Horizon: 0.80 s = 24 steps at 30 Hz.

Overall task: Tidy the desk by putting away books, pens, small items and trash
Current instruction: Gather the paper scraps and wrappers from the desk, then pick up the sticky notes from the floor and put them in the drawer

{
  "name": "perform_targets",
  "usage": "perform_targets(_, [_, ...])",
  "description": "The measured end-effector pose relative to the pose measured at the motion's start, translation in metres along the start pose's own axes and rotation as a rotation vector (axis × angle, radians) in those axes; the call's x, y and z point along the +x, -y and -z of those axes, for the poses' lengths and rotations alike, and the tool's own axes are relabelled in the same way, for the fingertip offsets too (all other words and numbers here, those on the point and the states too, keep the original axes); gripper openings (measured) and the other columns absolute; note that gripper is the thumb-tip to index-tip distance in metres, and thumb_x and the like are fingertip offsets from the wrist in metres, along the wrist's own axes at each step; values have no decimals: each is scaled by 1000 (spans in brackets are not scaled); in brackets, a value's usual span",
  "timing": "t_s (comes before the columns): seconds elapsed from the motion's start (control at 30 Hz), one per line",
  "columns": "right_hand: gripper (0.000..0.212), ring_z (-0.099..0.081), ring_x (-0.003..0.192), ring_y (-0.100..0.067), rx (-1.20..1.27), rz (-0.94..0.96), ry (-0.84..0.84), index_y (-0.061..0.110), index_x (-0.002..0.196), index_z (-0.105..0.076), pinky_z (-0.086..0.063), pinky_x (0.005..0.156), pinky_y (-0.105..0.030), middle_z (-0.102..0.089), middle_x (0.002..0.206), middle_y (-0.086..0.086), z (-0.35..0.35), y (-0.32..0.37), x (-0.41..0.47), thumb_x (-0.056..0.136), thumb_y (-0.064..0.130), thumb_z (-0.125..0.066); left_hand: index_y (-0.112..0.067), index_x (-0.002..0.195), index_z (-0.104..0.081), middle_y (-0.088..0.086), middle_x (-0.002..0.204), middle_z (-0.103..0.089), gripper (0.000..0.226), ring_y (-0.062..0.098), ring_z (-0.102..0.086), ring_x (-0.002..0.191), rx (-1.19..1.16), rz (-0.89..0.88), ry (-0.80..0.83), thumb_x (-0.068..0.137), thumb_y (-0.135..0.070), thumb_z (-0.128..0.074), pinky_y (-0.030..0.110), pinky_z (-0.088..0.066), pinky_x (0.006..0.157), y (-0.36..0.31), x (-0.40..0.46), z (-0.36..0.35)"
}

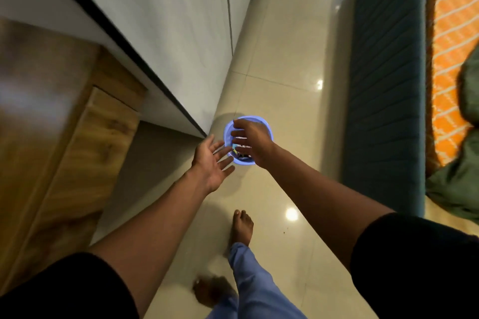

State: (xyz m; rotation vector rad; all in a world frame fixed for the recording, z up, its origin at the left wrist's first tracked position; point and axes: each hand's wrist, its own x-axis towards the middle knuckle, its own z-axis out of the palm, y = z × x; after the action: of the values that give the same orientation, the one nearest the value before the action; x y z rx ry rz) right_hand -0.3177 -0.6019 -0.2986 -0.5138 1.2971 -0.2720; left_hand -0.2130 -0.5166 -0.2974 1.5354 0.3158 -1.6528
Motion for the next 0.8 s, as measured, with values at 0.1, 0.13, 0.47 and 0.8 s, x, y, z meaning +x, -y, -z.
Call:
perform_targets(0.1, [18,-53,77,-22,-114,134,37,13,100,-61,-43,65,-29,-58,91,-8,-21,12,-57,95,29,-64,-18,133,-61,6,130,-67,50,31,-59,124,-22,-43,31,102,-52,-41,49,-40,112,-1,-56,13])
perform_targets(0.13, [20,-56,81,-23,-148,172,44,11,102,-64,-46,71,-32,-61,92,-8,-28,15,-76,95,30,-64,-17,131,-61,7,130,-67,49,31,-59,125,-44,-61,40,102,-52,-42,50,-40,113,-3,-74,19])
perform_targets(0.47, [34,-67,81,-22,-455,460,262,1,108,-71,-51,74,-33,-77,100,-15,-123,6,-232,92,31,-68,-21,137,-57,4,132,-69,47,32,-63,123,-26,-410,70,104,-50,-42,51,-41,115,-8,-259,112])
perform_targets(0.8, [23,-66,81,-22,-702,634,615,-2,106,-73,-51,68,-27,-77,99,-17,-227,-73,-391,96,18,-66,-19,125,-67,5,115,-77,35,29,-71,111,-177,-766,-262,106,-37,-46,41,-53,93,87,-447,252])
